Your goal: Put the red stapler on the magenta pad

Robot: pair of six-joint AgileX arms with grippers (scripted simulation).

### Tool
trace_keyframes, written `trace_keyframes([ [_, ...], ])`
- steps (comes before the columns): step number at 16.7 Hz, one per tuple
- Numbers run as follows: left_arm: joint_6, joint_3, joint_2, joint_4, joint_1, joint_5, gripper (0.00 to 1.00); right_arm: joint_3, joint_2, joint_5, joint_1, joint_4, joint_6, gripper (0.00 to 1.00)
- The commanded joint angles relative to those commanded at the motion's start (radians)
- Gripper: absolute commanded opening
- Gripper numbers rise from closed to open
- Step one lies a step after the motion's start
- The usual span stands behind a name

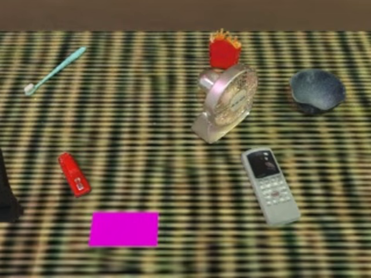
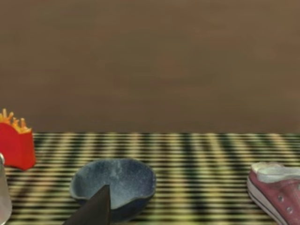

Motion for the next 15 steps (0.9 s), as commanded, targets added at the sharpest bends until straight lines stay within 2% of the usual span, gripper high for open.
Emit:
trace_keyframes([
  [4,-0.016,0.030,0.030,-0.022,-0.005,0.001,1.00,0.000,0.000,0.000,0.000,0.000,0.000,1.00],
  [7,-0.075,0.149,0.156,-0.106,-0.020,0.002,1.00,0.000,0.000,0.000,0.000,0.000,0.000,1.00],
  [10,-0.164,0.329,0.377,-0.236,-0.040,0.000,1.00,0.000,0.000,0.000,0.000,0.000,0.000,1.00],
  [15,-0.340,0.691,0.896,-0.513,-0.083,-0.005,1.00,0.000,0.000,0.000,0.000,0.000,0.000,1.00],
])
